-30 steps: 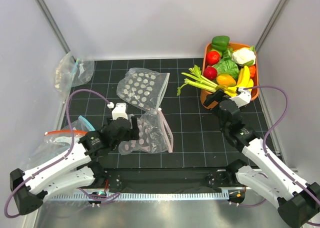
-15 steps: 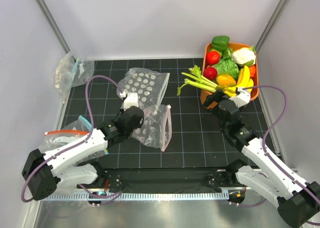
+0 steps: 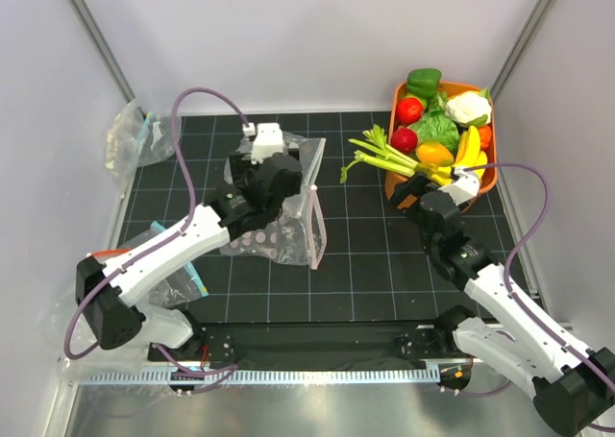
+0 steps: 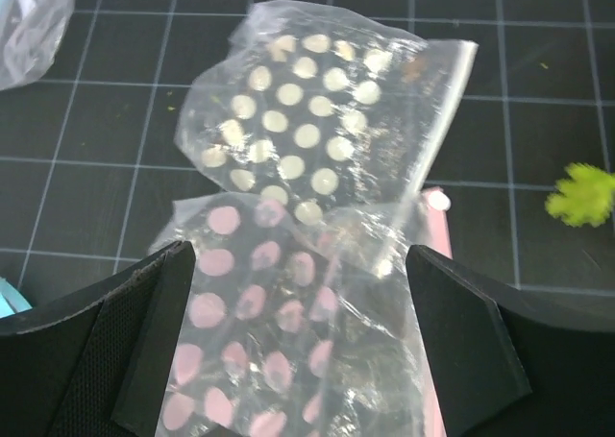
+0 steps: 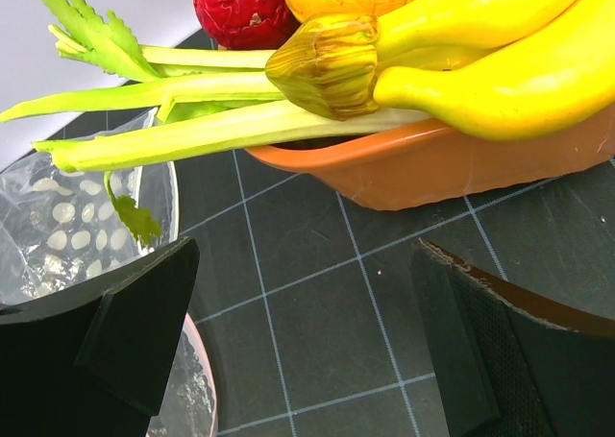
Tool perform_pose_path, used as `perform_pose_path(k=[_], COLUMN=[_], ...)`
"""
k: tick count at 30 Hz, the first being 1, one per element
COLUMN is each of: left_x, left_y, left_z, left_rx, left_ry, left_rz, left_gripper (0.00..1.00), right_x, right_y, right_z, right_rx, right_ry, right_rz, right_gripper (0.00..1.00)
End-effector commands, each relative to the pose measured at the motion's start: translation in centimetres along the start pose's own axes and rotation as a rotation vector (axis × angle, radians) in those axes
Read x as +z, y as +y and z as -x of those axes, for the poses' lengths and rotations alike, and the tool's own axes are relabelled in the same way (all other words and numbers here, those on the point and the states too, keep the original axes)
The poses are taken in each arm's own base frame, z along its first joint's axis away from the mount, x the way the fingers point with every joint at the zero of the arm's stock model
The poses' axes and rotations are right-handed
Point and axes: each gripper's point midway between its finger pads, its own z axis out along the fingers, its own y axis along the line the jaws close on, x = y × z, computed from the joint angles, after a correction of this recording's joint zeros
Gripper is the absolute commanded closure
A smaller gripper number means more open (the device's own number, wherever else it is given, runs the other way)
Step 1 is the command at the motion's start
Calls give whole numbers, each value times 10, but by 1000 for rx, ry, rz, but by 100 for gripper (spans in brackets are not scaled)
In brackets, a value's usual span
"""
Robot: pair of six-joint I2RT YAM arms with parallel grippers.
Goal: Place the food in the zip-top bag and seal the zipper
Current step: Pick up the zipper food storage bag at the center of the board.
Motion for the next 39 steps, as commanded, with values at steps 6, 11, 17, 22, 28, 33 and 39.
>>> perform_pose_path(k=[6,11,17,22,28,33,39], left_x=[-31,-29,-9,14,31,36,52], left_y=[-90,-127,-141,-136,-119,-106,-97], left_z=[-46,-75,-108,-127,-142,-156,-172], left_rx=[434,474,543,567,562,561,592], left_ry=[-51,4,93,163,250,302,359], left_rz=[5,-84,-84,-49,-7,1,9], left_gripper=[2,0,2,8,18,23,69], right_x=[-4,-14,-22,-30,-33,-31,-30], right_y=[9,1,-6,-11,-14,-13,-14], right_z=[22,31,39,47,49,48,47], right_rx=[20,60,96,126,137,133,132], right_ry=[-65,-119,-169,-206,-222,-216,-212], right_rz=[21,28,34,42,46,42,37], right_gripper=[0,0,0,0,0,0,0])
